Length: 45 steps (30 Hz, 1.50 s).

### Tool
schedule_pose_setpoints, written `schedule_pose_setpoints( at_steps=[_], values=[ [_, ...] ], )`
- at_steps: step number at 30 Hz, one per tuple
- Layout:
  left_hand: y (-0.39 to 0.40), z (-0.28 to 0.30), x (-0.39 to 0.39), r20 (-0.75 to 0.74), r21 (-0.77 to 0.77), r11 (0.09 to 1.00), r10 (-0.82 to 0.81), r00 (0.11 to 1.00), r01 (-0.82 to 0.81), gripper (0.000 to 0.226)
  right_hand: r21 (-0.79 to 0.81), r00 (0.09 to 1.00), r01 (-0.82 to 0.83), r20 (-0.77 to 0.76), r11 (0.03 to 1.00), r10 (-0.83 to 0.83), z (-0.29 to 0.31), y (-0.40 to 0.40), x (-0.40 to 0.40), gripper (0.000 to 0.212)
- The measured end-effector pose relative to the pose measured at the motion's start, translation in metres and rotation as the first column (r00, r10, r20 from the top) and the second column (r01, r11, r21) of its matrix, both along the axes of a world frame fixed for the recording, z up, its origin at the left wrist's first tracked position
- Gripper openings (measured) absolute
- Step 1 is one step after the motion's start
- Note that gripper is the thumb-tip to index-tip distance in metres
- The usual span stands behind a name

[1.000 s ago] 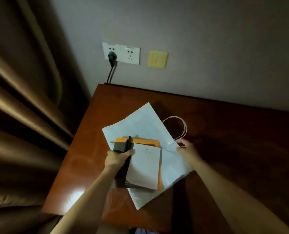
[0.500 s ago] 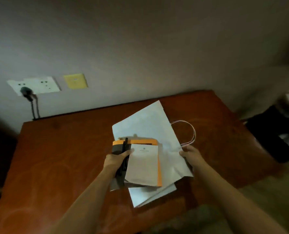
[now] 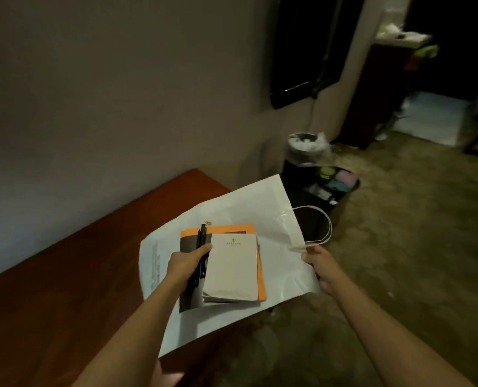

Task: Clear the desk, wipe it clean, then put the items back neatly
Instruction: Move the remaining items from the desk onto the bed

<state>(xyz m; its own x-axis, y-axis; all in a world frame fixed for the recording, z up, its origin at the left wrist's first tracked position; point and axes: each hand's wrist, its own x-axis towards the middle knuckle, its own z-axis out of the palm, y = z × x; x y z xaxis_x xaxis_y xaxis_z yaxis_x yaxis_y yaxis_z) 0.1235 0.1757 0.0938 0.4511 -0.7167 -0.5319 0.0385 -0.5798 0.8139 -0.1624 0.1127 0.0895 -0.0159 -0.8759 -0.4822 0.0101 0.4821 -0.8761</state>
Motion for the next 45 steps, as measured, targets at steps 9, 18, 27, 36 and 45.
schedule_pose_setpoints(
  at_steps=[9, 18, 27, 36, 45],
  values=[
    [-0.118, 0.039, -0.201, -0.004, -0.070, 0.932, -0.358, 0.934, 0.357, 0.040, -0.051, 0.908, 0.417, 0.056, 0.907, -0.414, 0.012, -0.014, -0.214, 0.030],
    [-0.234, 0.039, -0.396, 0.011, -0.129, 0.759, -0.642, 0.766, 0.638, 0.041, -0.027, 0.676, 0.737, 0.033, 0.675, -0.736, 0.003, -0.007, -0.368, 0.029],
    [-0.292, 0.039, -0.623, -0.051, -0.123, 0.390, -0.921, 0.387, 0.912, 0.044, -0.070, 0.349, 0.936, 0.038, 0.346, -0.936, 0.009, 0.028, -0.498, 0.035],
    [-0.242, 0.032, -0.850, -0.048, -0.126, 0.139, -0.990, 0.134, 0.982, 0.046, -0.083, 0.003, 0.997, 0.110, -0.007, -0.994, -0.003, 0.095, -0.640, 0.019],
    [-0.181, 0.039, -1.069, -0.064, -0.106, -0.026, -0.997, -0.033, 0.994, 0.062, -0.159, -0.103, 0.980, 0.127, -0.123, -0.987, 0.018, 0.136, -0.822, 0.020]
  ],
)
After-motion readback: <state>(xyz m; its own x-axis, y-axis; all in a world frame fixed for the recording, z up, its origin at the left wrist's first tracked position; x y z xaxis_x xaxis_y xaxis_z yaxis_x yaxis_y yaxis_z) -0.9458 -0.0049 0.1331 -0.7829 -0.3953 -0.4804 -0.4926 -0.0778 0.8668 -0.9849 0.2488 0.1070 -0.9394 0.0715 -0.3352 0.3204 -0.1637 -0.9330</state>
